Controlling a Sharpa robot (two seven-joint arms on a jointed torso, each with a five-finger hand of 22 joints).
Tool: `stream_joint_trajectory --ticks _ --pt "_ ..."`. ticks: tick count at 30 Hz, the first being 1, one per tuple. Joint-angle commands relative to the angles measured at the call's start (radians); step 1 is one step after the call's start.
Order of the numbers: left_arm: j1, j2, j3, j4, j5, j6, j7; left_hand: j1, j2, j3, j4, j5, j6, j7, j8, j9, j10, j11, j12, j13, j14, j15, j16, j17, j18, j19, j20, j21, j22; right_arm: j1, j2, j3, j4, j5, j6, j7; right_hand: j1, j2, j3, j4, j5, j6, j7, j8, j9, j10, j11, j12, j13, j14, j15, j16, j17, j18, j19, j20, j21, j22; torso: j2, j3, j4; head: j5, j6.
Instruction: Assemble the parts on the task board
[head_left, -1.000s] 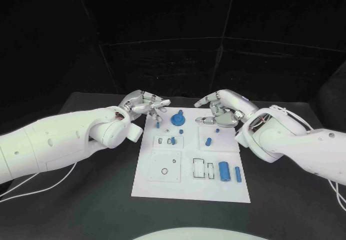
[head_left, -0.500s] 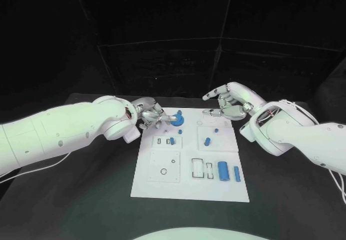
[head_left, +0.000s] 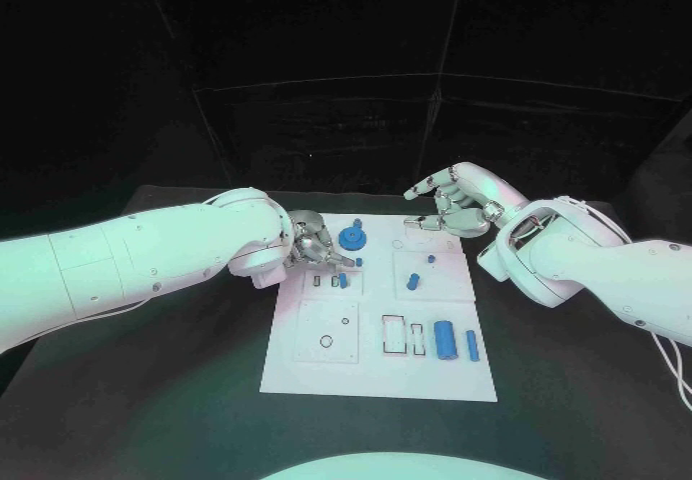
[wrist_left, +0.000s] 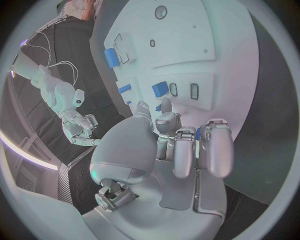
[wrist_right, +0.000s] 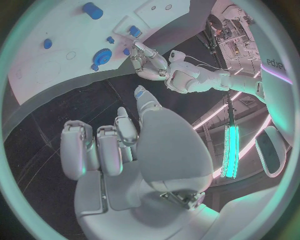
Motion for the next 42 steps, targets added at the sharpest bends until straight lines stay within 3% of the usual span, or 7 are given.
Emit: stream_joint_trajectory --ticks 1,9,42 --pt "0.005 0.011 -0.003 -0.004 -0.032 0.047 -0.066 -0.006 0.010 -0.007 0.001 -0.007 -0.012 -0.002 0.013 0.016 0.008 0.000 0.012 0.011 0.106 -0.007 0.003 0.263 -0.020 0.021 -0.002 0.008 0.035 0.002 0.002 0.001 -0.001 0.006 0.019 -0.018 -0.002 0.009 -0.005 0.002 0.002 0.007 0.001 0.006 0.000 0.005 -0.003 0.003 -0.001 0.066 -0.006 -0.005 0.102 -0.004 -0.006 -0.002 -0.006 0.049 0.001 0.0003 0.0005 -0.002 -0.002" --pt "0.008 0.027 -0.007 -0.009 -0.032 0.058 -0.077 -0.011 0.013 -0.013 0.001 -0.007 -0.018 -0.004 0.027 0.034 0.008 -0.002 0.020 0.017 0.106 -0.008 0.003 0.263 -0.023 0.025 -0.003 0.016 0.048 0.002 0.007 0.001 -0.003 0.006 0.025 -0.028 -0.003 0.009 -0.006 0.003 0.002 0.008 0.001 0.007 0.000 0.005 -0.003 0.003 -0.001 0.066 -0.006 -0.006 0.101 -0.004 -0.007 -0.002 -0.007 0.047 0.001 0.0003 0.0014 -0.005 -0.008" --pt "0.013 0.080 -0.011 -0.046 -0.032 0.133 -0.099 0.016 0.018 -0.012 -0.010 -0.005 -0.034 -0.006 0.052 0.070 0.010 -0.004 0.037 0.033 0.106 -0.010 0.003 0.263 -0.024 0.025 -0.004 0.019 0.055 0.002 0.024 0.001 -0.011 0.006 0.043 -0.042 -0.010 0.011 -0.012 0.008 0.000 0.012 -0.001 0.011 0.000 0.005 -0.004 0.004 -0.002 0.064 -0.007 -0.012 0.093 -0.002 -0.013 -0.003 -0.012 0.038 0.001 0.0005 0.0015 -0.009 -0.015"
